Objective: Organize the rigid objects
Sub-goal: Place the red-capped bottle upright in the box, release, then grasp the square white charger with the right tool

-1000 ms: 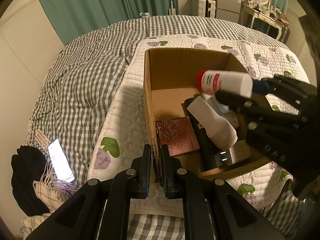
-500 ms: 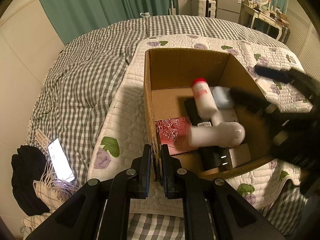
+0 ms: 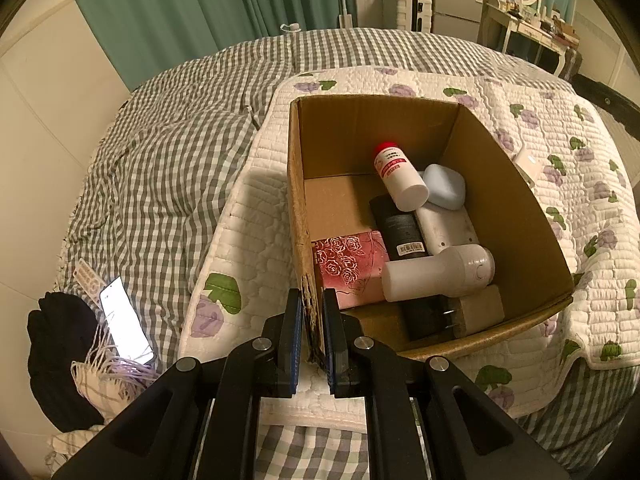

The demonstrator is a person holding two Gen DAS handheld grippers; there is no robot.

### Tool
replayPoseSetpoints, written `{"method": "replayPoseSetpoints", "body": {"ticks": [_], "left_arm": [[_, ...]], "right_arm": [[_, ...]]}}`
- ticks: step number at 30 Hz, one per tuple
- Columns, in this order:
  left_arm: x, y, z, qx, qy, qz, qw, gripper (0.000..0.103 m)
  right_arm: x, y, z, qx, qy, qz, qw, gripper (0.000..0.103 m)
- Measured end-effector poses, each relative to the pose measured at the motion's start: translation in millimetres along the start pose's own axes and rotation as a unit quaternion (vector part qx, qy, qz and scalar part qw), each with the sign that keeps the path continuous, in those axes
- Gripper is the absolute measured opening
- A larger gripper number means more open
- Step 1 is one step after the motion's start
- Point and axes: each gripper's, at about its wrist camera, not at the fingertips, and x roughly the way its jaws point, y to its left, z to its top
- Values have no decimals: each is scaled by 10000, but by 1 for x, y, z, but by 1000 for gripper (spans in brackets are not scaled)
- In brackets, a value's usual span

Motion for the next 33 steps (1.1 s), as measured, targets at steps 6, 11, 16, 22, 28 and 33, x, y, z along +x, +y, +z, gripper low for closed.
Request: {"method": "replayPoseSetpoints", "body": {"ticks": [6,11,16,22,28,33], "left_arm": [[0,-2,1,15,23,55,10000,9],[0,-2,2,17,24,61,10000,9],[1,-2,1,11,26,55,10000,9],[1,-1,2,16,25,55,10000,9],[0,-1,1,27,37,66,10000,9],[1,-1,1,15,42,55,10000,9]], "right_arm": [[17,-44,-11,55,140,-450,9989,96],[45,-67,-32,-17,340,-640,9974,96],[78,-80,-60,147,676,-634,9956,96],[120,-84,-91,378,1147,-450,9917,96],[136,-78,-95,364,1251,-247,9912,96],[155,-75,-98,333,1496,-175,9880,86]]}}
